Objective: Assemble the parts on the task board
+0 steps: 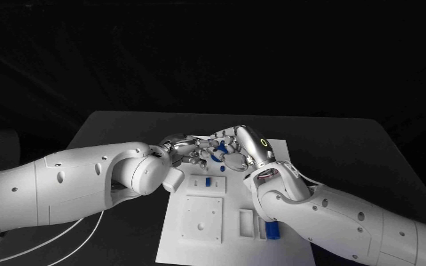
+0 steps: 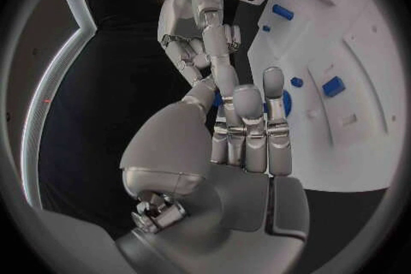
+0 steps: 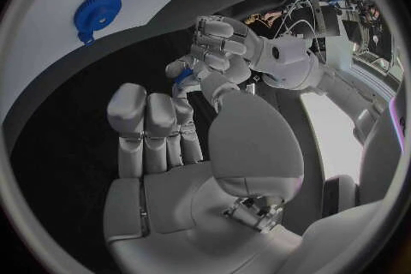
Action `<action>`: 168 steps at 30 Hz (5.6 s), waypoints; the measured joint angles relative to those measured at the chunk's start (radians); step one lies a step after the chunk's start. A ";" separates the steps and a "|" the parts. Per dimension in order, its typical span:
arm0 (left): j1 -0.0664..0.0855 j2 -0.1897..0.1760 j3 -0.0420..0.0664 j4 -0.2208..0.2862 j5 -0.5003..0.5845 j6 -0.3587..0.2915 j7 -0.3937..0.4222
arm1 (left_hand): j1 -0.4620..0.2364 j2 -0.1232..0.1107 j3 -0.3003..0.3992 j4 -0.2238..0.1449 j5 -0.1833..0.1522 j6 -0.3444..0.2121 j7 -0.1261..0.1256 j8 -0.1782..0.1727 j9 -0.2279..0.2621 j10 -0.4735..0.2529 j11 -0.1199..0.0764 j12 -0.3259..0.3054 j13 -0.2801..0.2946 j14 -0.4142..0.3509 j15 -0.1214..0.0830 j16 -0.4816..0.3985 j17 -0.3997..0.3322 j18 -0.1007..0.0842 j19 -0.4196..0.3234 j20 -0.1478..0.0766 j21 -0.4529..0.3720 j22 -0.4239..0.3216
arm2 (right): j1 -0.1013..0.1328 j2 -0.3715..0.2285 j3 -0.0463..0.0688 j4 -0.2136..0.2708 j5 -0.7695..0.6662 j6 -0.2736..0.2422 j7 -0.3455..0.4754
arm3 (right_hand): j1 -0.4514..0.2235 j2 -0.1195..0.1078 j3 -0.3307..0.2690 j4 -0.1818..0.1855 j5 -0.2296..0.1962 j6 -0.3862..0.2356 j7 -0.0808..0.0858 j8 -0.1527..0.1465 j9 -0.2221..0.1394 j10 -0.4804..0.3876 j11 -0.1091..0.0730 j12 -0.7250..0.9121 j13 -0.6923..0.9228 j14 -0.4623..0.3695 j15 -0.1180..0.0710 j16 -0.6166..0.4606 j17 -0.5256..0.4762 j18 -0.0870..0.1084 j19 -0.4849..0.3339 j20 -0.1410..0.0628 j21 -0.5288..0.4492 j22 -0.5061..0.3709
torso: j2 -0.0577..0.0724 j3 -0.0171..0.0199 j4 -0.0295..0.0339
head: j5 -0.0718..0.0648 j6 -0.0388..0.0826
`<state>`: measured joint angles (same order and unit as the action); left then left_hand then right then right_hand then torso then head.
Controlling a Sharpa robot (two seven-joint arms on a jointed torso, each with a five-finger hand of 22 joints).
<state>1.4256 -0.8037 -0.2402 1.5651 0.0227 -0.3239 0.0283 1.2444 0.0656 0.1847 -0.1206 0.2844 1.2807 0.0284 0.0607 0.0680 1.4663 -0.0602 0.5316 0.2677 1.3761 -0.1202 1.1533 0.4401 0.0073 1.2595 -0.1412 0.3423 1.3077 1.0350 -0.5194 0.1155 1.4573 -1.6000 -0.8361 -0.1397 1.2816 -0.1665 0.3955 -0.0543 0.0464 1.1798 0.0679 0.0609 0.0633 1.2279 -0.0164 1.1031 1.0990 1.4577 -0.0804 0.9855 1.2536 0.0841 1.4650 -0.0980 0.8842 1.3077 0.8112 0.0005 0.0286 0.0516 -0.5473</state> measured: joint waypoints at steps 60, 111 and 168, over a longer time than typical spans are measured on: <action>-0.004 -0.011 -0.002 0.019 -0.014 0.044 -0.050 | -0.099 -0.070 -0.274 0.211 -0.174 -0.066 0.016 0.005 0.001 0.000 0.000 -0.069 0.002 -0.017 0.004 -0.003 -0.018 0.000 -0.022 0.014 0.004 0.000 | -0.002 -0.017 0.002 -0.005 -0.021 -0.009 0.035 | -0.045 0.084 0.140 -0.069 -0.004 0.065 -0.004 -0.004 -0.005 0.041 -0.019 0.030 0.066 0.007 -0.007 0.017 0.025 0.000 0.004 -0.011 0.064 0.000 | 0.000 0.0018 0.0006 | -0.004 -0.005; -0.004 -0.027 -0.001 0.003 -0.031 0.062 -0.041 | 0.014 0.007 -0.283 0.090 -0.001 -0.055 0.005 0.005 0.001 0.000 0.007 -0.111 0.002 -0.020 0.008 -0.003 -0.023 0.000 -0.031 0.012 0.008 0.000 | -0.019 -0.058 0.002 0.038 0.010 0.046 0.056 | -0.050 0.088 0.134 -0.080 -0.001 0.065 -0.004 -0.004 -0.006 0.043 -0.021 0.030 0.082 0.007 -0.006 0.017 0.026 0.000 0.004 -0.011 0.064 0.000 | 0.000 0.0012 0.0001 | -0.006 -0.014; -0.004 -0.030 -0.002 -0.004 -0.078 0.085 -0.055 | 0.064 0.025 -0.125 0.010 -0.023 -0.007 0.003 0.000 0.001 0.000 0.007 -0.114 -0.012 -0.028 0.005 0.008 -0.015 0.000 -0.039 0.004 0.035 0.000 | -0.018 -0.062 0.002 0.037 0.019 0.099 0.084 | -0.049 0.088 0.132 -0.082 0.000 0.066 -0.005 -0.004 -0.006 0.040 -0.018 0.023 0.090 0.007 -0.006 0.008 0.027 0.000 0.004 -0.011 0.058 0.000 | 0.000 0.0014 0.0000 | -0.013 -0.023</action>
<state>1.4212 -0.8340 -0.2424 1.5613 -0.0554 -0.2385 -0.0264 1.3079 0.0911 0.0595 -0.1107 0.2619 1.2740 0.0317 0.0611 0.0693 1.4666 -0.0529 0.4175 0.2555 1.3482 -0.1153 1.1611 0.4251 0.0073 1.2200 -0.1376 0.3772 1.3073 1.0166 -0.5811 0.1179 1.4941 -1.5814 -0.7367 -0.0559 1.2322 -0.0785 0.5275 -0.1363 0.0464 1.2454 0.0633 0.0570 0.0577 1.2675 -0.0343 1.1262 1.1888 1.4643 -0.0865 0.9933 1.2802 0.0841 1.4685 -0.1086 0.9425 1.3073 0.8111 0.0019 0.0286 0.0383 -0.5700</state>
